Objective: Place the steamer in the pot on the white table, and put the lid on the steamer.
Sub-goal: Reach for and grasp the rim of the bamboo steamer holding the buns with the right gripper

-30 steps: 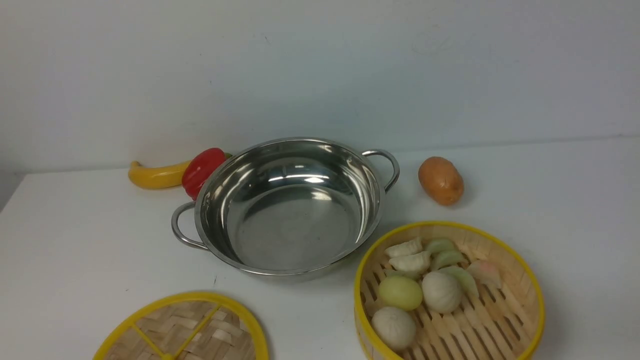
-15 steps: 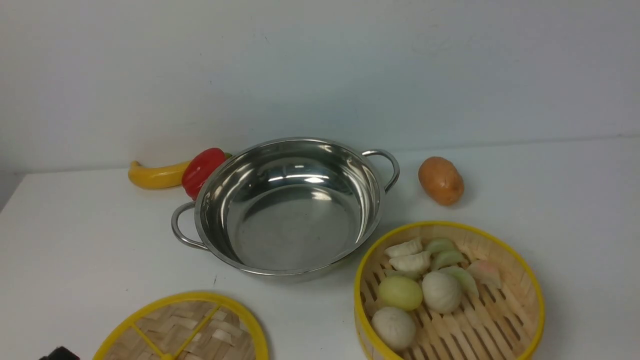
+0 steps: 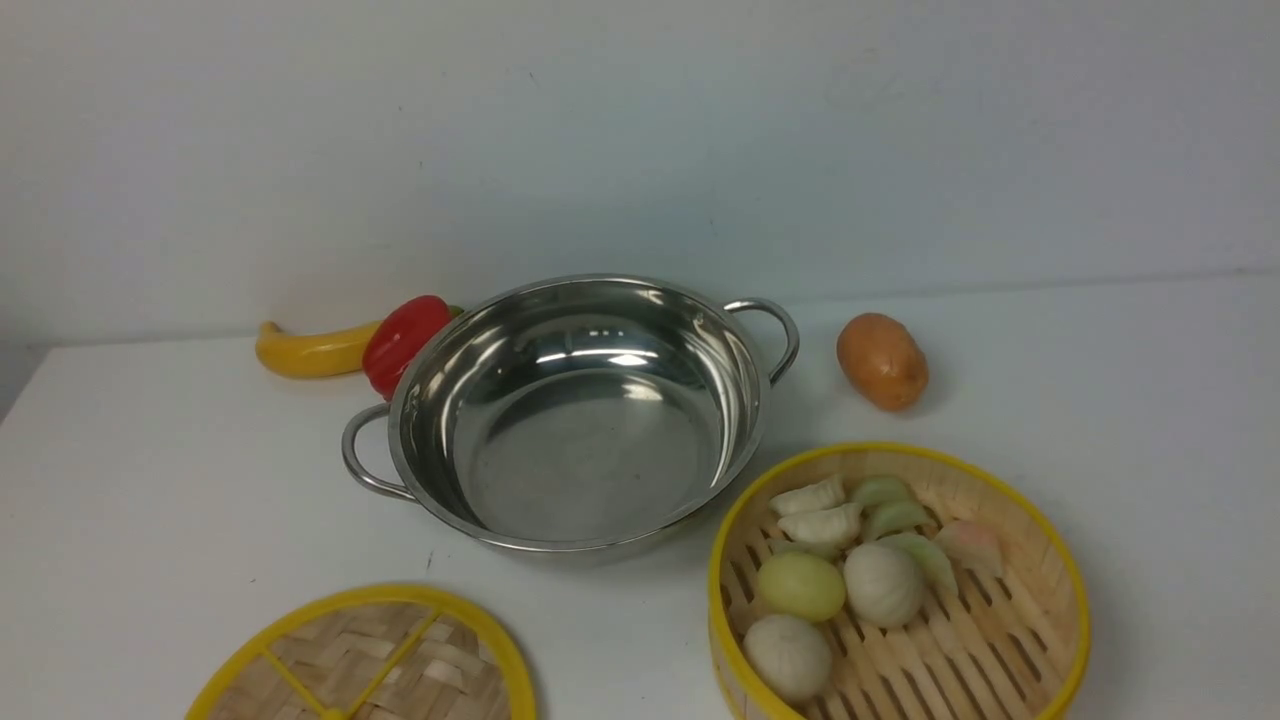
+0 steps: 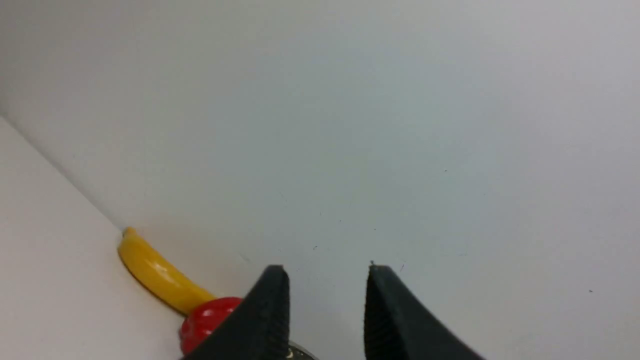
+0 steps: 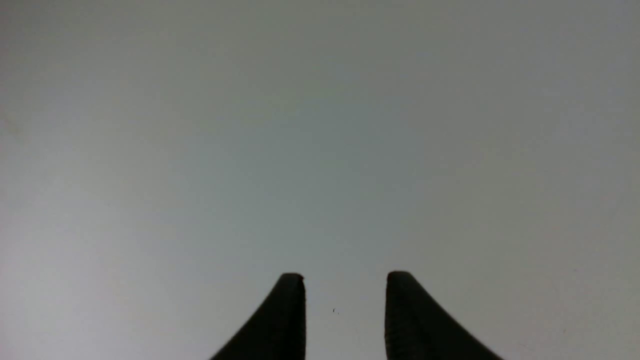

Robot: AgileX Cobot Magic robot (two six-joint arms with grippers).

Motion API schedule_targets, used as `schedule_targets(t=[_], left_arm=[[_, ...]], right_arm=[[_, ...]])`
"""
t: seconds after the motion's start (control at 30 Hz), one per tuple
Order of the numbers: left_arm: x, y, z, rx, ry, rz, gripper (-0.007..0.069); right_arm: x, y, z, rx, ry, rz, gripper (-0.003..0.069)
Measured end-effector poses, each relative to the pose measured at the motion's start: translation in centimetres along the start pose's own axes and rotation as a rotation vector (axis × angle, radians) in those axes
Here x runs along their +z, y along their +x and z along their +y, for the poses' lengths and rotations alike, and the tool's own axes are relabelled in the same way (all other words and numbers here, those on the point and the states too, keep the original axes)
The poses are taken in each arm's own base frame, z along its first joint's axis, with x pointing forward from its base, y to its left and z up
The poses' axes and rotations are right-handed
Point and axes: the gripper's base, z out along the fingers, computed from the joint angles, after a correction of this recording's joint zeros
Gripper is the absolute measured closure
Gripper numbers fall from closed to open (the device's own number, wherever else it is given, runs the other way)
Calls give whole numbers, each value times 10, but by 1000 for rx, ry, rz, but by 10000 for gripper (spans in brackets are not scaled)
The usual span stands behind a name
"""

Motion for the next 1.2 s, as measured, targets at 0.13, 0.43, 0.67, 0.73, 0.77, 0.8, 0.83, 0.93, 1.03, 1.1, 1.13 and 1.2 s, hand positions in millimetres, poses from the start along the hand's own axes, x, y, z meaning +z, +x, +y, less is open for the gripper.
schedule_targets(t=[0.13, 0.43, 0.67, 0.73, 0.77, 0.8, 0.83, 0.93, 1.03, 1.1, 1.13, 1.2], left_arm=[[6, -17, -40, 302, 67, 152, 403], [78, -12, -48, 643, -376, 1001, 394], [128, 17, -15, 741, -525, 1274, 384], [138, 28, -5, 752, -534, 1326, 384], [141, 32, 0, 755, -539, 1350, 384], [143, 37, 4, 759, -545, 1377, 384], [144, 40, 8, 759, -550, 1400, 384], [146, 47, 14, 757, -557, 1443, 384], [146, 48, 15, 748, -558, 1450, 384], [146, 48, 15, 750, -555, 1451, 384], [146, 48, 15, 750, -555, 1451, 384], [146, 48, 15, 751, -554, 1451, 384]], right_arm=[[30, -17, 41, -289, -25, 160, 417], [124, 21, 21, -573, 551, 915, 417], [167, 124, 8, -749, 542, 1488, 417], [178, 153, -6, -798, 595, 1601, 417], [182, 162, -13, -826, 620, 1641, 415], [184, 171, -20, -853, 640, 1673, 414], [186, 177, -25, -868, 651, 1694, 414], [188, 194, -38, -901, 659, 1752, 412], [185, 205, -49, -911, 672, 1789, 411], [186, 207, -57, -905, 689, 1794, 411], [186, 206, -60, -899, 701, 1792, 411], [190, 203, -69, -876, 724, 1779, 411]])
